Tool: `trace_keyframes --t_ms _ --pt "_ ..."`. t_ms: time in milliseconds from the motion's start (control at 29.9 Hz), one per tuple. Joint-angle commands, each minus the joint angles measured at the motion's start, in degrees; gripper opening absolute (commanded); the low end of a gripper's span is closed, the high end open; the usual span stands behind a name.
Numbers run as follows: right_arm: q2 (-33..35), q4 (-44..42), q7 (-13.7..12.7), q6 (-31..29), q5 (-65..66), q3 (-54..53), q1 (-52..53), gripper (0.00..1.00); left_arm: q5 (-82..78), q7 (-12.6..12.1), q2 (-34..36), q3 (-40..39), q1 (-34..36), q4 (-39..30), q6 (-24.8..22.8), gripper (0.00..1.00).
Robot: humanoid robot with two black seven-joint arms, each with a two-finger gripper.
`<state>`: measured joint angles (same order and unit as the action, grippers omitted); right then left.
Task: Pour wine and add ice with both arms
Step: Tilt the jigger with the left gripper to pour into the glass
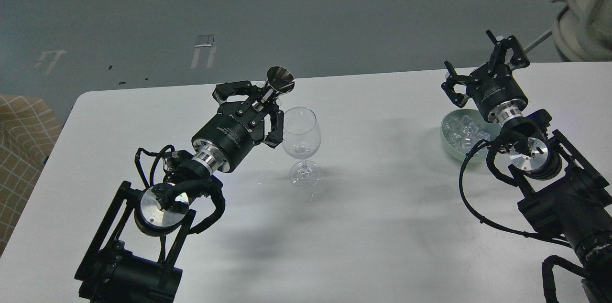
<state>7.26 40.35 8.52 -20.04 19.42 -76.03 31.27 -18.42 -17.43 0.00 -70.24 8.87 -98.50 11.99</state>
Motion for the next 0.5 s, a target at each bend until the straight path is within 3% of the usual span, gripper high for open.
trace_keyframes --t_ms 0,468 --pt "0.0 -0.1 0.0 -0.1 0.0 -0.1 0.0 1.0 -0.3 0.0 0.0 0.2 0.1 0.1 0.0 0.08" --pt "0.0 0.0 0.0 -0.2 0.0 -0.2 0.0 1.0 -1.8 -1.1 0.0 0.2 2.2 0.3 -0.3 0.08"
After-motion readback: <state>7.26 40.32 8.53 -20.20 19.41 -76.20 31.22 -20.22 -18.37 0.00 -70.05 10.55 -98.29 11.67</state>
